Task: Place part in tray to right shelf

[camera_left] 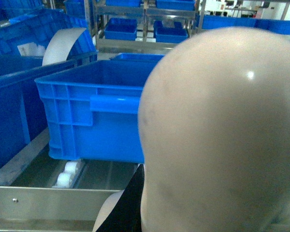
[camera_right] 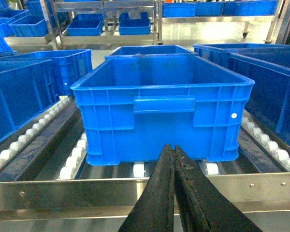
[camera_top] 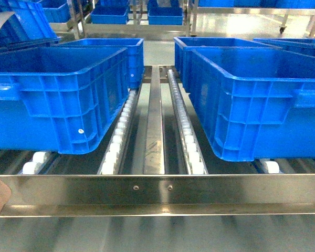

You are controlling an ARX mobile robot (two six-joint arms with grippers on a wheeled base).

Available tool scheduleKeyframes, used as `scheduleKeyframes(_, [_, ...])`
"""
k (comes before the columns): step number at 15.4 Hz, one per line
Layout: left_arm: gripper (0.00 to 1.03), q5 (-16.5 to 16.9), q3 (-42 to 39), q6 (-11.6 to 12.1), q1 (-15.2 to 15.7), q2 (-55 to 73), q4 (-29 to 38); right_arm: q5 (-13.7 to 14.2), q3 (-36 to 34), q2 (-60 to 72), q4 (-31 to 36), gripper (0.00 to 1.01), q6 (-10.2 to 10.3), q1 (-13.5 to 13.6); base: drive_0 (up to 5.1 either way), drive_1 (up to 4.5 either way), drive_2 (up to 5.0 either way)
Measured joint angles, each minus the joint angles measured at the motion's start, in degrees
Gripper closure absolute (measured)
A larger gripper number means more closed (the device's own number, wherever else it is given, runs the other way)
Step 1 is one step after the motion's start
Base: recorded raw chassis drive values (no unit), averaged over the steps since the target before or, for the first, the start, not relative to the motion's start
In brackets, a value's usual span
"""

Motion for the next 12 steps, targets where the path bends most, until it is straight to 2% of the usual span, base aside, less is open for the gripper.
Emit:
scheduleKeyframes(7, [0.87, 0.0, 0.0, 0.0, 0.0, -4.0, -4.0, 0.0, 0.0, -4.9, -5.1, 0.99, 0.0, 0.0, 0.0, 0.00, 0.0])
scheduleKeyframes(8, [0.87, 0.1, 0.0, 0.2, 0.0, -9.9, -11.6, 0.0, 0.0, -5.8, -6.1, 0.99, 0.0, 0.0, 0.0, 0.00, 0.0])
scheduleKeyframes(9, [0.87, 0.0, 0.0, 0.0, 0.0, -13.3, -14.8, 0.0, 0.0, -6.6, -6.8, 0.99, 0.0, 0.0, 0.0, 0.00, 0.0])
scheduleKeyframes(10, [0.87, -0.1, 0.1, 0.2, 0.0, -13.3, -12.5, 0.0, 0.0, -8.2, -8.9, 0.99, 0.0, 0.0, 0.0, 0.00, 0.0])
scheduleKeyframes(11, [0.87, 0.0, 0.1, 0.1, 0.0, -13.3, -14.2, 0.0, 0.1, -13.5, -16.9, 0.99, 0.0, 0.0, 0.0, 0.00, 0.0])
scheduleKeyframes(12, [0.87, 0.1, 0.1, 0.3, 0.0, -13.3, -14.1, 0.0, 0.1, -16.7, -16.6, 0.99, 0.1, 0.0, 0.0, 0.00, 0.0])
